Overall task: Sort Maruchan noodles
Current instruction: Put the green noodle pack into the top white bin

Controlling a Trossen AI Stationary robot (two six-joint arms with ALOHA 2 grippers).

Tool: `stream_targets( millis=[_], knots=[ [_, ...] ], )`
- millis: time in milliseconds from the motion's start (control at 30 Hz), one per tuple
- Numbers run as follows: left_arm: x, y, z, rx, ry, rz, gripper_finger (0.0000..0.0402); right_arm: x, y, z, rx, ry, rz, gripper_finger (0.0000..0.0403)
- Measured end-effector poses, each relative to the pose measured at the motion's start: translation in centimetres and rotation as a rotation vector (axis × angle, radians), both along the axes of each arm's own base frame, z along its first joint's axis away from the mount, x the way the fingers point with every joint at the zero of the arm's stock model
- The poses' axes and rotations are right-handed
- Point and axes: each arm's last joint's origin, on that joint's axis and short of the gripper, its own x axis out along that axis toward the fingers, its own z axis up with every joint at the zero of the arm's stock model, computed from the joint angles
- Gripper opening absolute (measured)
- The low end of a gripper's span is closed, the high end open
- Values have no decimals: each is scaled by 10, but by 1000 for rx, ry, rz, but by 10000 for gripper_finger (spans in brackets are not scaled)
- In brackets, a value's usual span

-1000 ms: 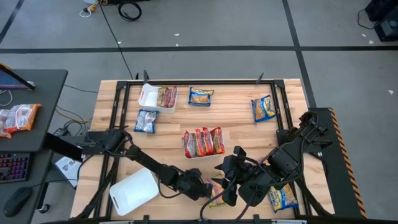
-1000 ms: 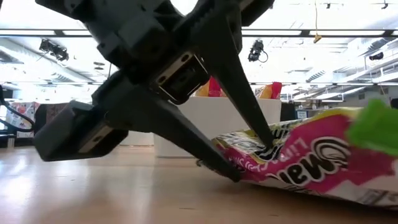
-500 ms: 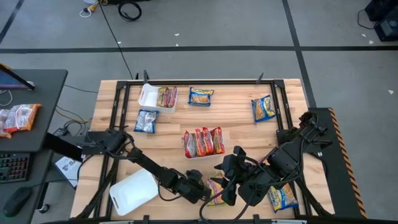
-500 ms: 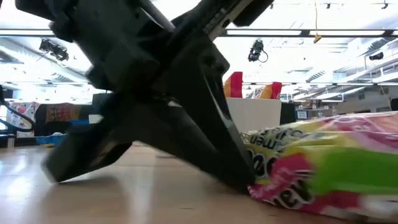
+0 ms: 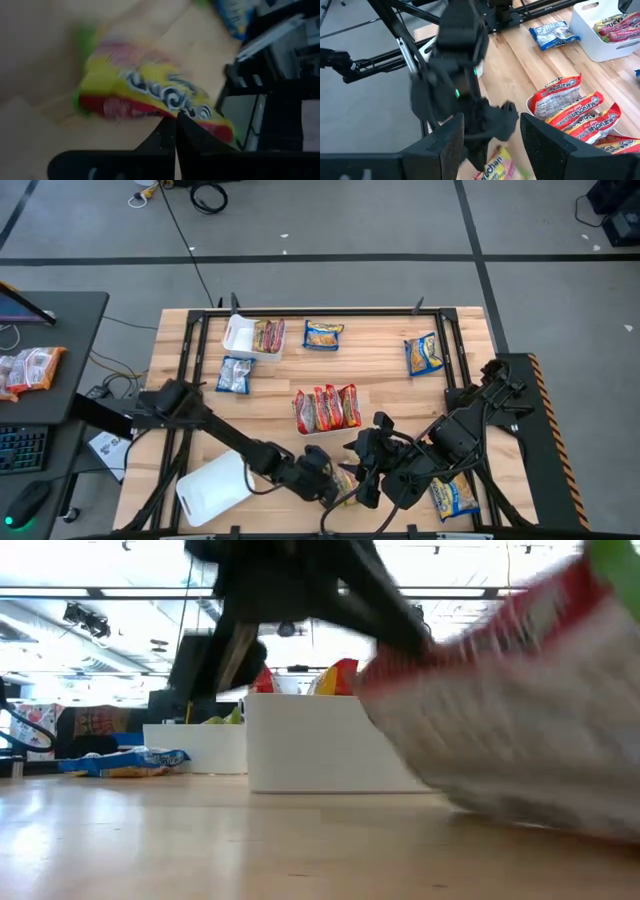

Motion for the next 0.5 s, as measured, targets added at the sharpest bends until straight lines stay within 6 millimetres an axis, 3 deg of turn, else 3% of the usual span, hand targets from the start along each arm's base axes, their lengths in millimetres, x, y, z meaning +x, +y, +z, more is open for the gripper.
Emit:
stream_targets(
  millis=[233, 400, 500],
  knots=[
    [-23, 6, 53, 151, -56, -165, 2, -1, -1, -1, -35, 13, 22, 199],
    [-40, 13, 66, 191, 48, -318, 1, -1, -1, -1, -50, 23, 29, 199],
    [-49, 15, 63, 219, 132, -450, 1, -1, -1, -1, -52, 24, 31, 200]
  ],
)
